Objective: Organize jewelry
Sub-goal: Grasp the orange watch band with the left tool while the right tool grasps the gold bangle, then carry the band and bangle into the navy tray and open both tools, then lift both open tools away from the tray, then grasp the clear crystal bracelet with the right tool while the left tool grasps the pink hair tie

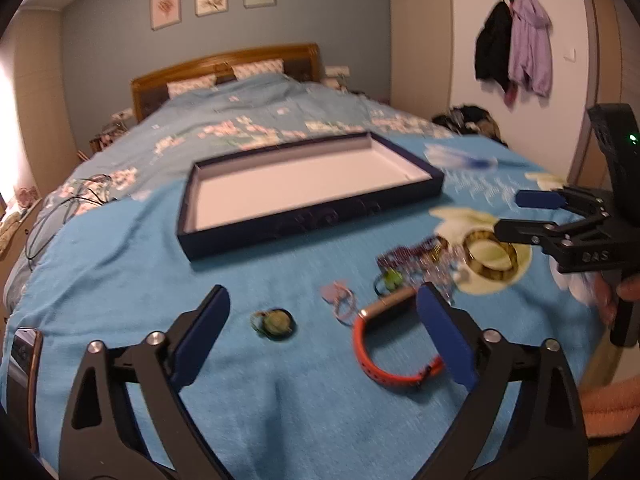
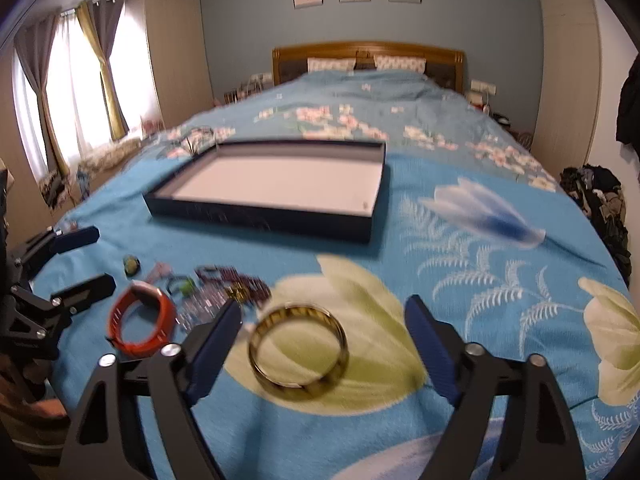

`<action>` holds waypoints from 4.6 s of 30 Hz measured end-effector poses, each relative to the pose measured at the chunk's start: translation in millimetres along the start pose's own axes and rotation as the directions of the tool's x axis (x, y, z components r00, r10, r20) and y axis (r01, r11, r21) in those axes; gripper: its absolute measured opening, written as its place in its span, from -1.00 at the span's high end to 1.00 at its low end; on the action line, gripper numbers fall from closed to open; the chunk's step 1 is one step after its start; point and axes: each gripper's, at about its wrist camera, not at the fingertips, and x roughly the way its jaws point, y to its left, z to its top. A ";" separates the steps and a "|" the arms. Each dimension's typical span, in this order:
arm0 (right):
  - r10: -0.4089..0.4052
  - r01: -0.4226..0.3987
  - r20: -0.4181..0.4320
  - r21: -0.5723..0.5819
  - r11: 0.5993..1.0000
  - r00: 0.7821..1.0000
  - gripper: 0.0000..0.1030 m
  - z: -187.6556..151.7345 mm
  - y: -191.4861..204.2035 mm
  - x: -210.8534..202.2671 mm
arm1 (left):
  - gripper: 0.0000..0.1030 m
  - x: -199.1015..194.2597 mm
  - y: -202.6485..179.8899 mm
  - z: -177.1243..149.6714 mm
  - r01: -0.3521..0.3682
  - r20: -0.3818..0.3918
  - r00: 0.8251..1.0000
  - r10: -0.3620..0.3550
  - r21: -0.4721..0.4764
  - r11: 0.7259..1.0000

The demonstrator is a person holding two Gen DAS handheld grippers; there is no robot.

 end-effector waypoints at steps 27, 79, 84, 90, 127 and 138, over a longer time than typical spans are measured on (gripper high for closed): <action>0.062 -0.059 -0.105 0.026 0.998 0.993 0.88 7.2 -16.0 21.9 | 0.82 25.3 11.4 -1.7 0.160 -0.224 0.956 -0.188 -0.137 0.978; 0.031 -0.017 -0.174 0.083 0.996 0.984 0.88 191.1 -23.6 204.5 | 0.81 238.6 144.9 177.5 0.001 -0.259 0.963 -0.071 -0.260 0.966; 0.020 -0.002 -0.207 0.087 0.996 0.978 0.88 191.4 -24.5 213.0 | 0.81 257.2 145.1 179.9 -0.026 -0.314 0.948 -0.057 -0.255 0.967; 0.004 0.016 -0.204 0.095 0.995 0.979 0.84 192.0 -24.7 212.0 | 0.77 272.0 149.6 184.0 -0.019 -0.337 0.938 -0.082 -0.285 0.958; 0.257 -0.282 -0.164 -0.149 0.948 0.952 0.76 16.2 52.4 40.2 | -0.33 23.0 49.5 32.7 0.065 -0.023 0.998 -0.065 0.008 0.998; 0.310 -0.318 -0.080 -0.109 0.942 0.947 0.84 17.7 46.2 13.7 | -0.29 27.9 39.4 21.5 0.123 -0.064 0.991 -0.120 0.036 0.992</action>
